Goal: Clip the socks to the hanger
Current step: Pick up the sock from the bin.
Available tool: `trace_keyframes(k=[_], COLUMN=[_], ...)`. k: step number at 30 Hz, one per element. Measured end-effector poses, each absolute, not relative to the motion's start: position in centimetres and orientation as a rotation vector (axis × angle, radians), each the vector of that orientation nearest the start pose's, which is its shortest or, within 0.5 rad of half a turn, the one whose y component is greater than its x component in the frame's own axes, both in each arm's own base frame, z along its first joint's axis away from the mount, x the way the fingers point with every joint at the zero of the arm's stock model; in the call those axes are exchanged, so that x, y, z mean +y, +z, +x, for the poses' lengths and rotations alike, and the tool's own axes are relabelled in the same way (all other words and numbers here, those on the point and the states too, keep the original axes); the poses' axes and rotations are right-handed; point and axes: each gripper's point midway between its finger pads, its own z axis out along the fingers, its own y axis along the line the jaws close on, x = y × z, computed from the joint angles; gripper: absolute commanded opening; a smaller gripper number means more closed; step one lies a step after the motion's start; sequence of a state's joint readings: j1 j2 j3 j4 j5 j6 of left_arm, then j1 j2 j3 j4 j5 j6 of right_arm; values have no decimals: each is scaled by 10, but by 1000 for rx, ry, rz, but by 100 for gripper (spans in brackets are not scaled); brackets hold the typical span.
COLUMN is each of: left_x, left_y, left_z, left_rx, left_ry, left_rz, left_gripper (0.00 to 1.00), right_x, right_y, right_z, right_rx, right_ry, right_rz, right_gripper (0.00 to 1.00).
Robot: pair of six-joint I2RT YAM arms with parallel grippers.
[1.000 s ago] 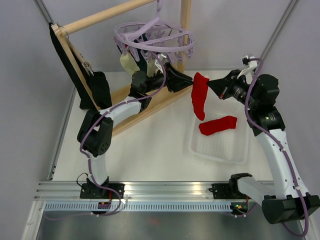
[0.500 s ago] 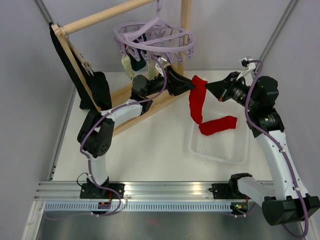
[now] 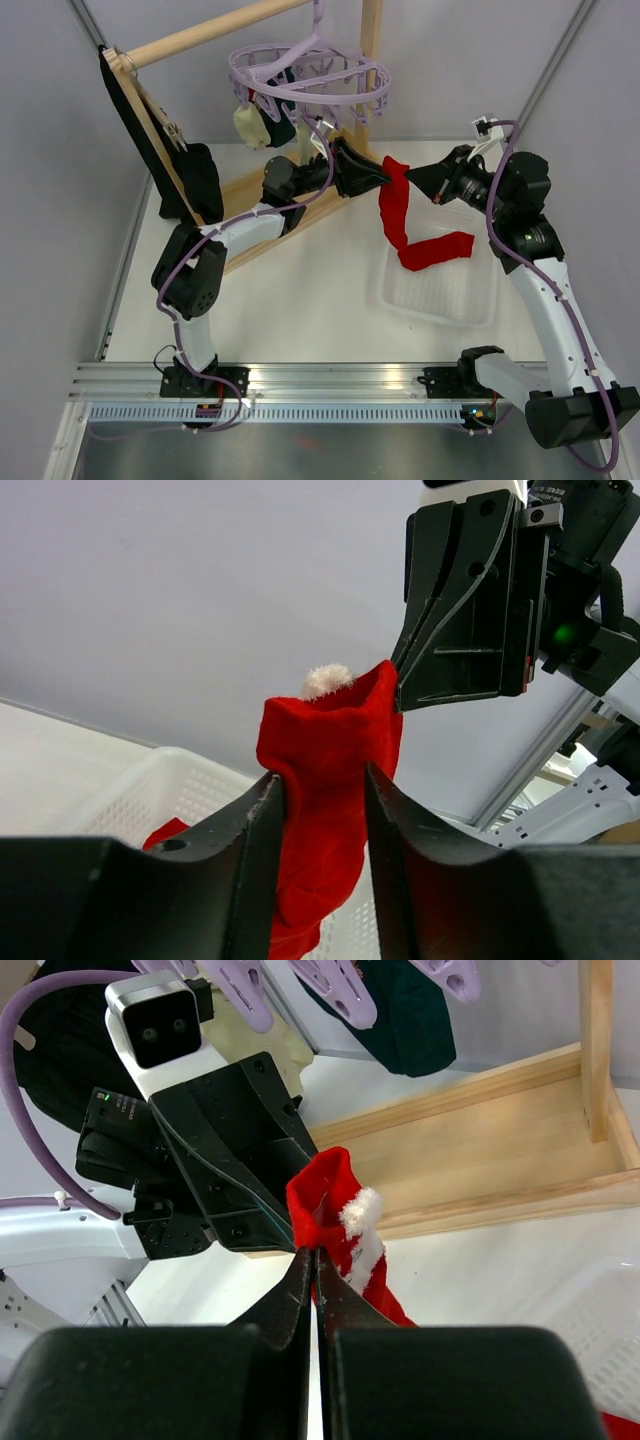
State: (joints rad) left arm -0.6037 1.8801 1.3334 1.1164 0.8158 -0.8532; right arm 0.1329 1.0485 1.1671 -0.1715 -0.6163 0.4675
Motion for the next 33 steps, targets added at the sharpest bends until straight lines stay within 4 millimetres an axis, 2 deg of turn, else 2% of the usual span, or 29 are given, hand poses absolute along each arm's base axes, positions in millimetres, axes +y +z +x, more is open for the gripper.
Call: trace_keyframes(k=[5, 8, 14, 15, 16, 17, 19, 20, 23, 25, 29, 32, 33], left_x=[-407, -406, -397, -394, -391, -389, -384, -381, -371, -365, -353, -344, -341], left_y=[352, 351, 356, 359, 362, 365, 371, 374, 384, 388, 385, 375, 371], left_z=[326, 325, 313, 310, 307, 304, 299, 296, 291, 289, 292, 296, 298], left_rx=[1193, 1199, 1197, 1192, 1189, 1189, 1188, 1185, 1181, 1184, 1231, 1285, 1307], left_ry=[-1669, -1672, -1668, -1663, -1654, -1645, -1614, -1594, -1520, -1476, -1365, -1287, -1261], left_rz=[702, 699, 689, 687, 682, 678, 668, 670, 658, 652, 617, 588, 579], left_gripper=[11, 3, 2, 2, 2, 2, 2, 2, 2, 2, 2, 2, 2], right_x=[162, 163, 161, 159, 158, 156, 153, 150, 146, 145, 152, 166, 177], right_y=[379, 377, 375, 373, 372, 369, 363, 361, 353, 351, 351, 361, 364], right_z=[312, 314, 317, 319, 321, 323, 328, 332, 340, 345, 357, 367, 366], right_rx=[1700, 1706, 1710, 1715, 1721, 1731, 1749, 1755, 1775, 1780, 1784, 1764, 1756], right_ry=[960, 959, 933, 919, 908, 894, 864, 845, 801, 778, 732, 679, 674], right_rz=[-216, -213, -201, -192, -184, -172, -149, -135, -108, -102, -99, -128, -153], right_gripper=[0, 0, 1, 3, 6, 15, 22, 31, 41, 44, 45, 47, 47])
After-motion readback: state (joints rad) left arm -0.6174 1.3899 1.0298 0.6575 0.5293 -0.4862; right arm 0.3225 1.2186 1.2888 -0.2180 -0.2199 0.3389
